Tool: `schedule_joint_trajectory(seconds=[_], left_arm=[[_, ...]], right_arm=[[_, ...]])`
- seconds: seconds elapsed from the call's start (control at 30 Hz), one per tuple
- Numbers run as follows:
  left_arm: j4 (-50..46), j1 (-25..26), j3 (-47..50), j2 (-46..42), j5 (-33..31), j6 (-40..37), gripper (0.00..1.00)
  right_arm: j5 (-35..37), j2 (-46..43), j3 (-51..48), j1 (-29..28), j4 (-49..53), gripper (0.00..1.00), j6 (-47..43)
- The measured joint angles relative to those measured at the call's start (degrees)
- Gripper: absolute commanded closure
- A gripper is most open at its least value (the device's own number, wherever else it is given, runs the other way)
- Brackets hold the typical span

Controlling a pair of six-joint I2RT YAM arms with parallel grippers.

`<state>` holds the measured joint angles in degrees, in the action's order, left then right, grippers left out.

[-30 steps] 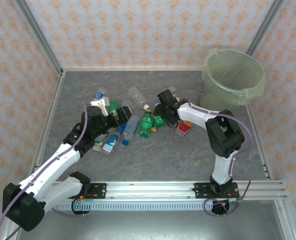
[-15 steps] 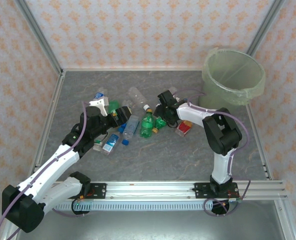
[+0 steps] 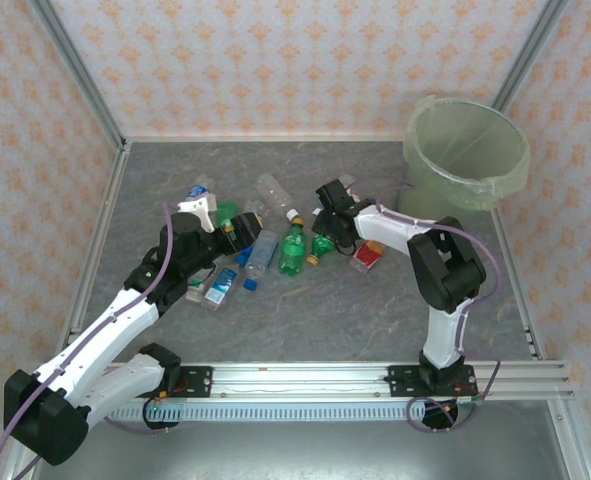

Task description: Put the plastic bottles in the bin

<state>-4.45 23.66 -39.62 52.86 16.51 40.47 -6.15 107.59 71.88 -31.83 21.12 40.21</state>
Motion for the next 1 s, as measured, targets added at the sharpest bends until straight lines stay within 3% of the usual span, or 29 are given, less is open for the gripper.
schedule_joint_trajectory(seconds=[0.3,0.77,1.0], left_arm=[[1.9,0.0,0.0,0.8,-0.1,0.0,0.01],[5.8,1.7,-6.1,6.1,-0.5,-1.4,0.01],[7.5,5.2,-9.0,8.0,-0.7,-1.6,0.01]], right_arm=[[4.2,-8.3,1.3,-0.3,3.0,0.46,-1.5],[19.0,-18.9,18.4,-0.1,8.3,0.46,-10.9],[24.5,-23.7,23.8,4.8,8.3,0.46,-15.5]])
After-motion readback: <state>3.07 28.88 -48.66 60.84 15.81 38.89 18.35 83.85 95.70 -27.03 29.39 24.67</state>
